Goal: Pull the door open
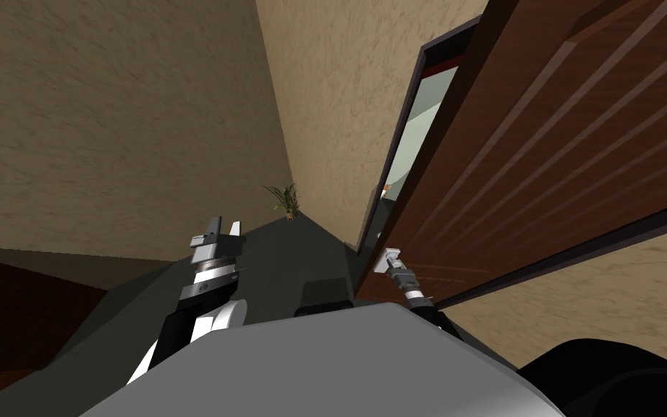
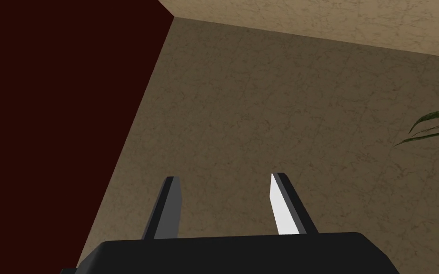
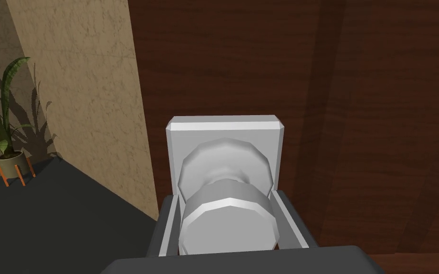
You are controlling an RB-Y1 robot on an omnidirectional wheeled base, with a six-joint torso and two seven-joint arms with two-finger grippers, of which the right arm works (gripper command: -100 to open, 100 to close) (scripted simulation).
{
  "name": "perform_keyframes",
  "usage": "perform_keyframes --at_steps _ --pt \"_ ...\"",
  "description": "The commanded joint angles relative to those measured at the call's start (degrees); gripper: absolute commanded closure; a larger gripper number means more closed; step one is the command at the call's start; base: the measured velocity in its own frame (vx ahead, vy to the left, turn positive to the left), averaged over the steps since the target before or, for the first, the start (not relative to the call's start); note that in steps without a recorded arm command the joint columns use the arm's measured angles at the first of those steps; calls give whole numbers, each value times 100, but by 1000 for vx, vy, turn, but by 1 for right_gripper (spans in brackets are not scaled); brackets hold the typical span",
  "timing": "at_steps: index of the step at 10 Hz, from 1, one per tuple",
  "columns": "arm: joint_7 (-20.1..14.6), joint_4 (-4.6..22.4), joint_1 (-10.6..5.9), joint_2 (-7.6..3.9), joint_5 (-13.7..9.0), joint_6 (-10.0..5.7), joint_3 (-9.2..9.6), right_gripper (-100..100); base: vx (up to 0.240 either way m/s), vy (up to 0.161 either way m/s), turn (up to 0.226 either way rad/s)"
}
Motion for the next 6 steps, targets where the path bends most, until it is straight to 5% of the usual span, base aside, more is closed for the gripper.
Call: perform_keyframes --at_steps 1,6 --pt "-66 13 21 -58 28 -63 52 100 -184 -32 95" --pt "-318 83 63 -320 117 -307 195 100 -216 -44 129"
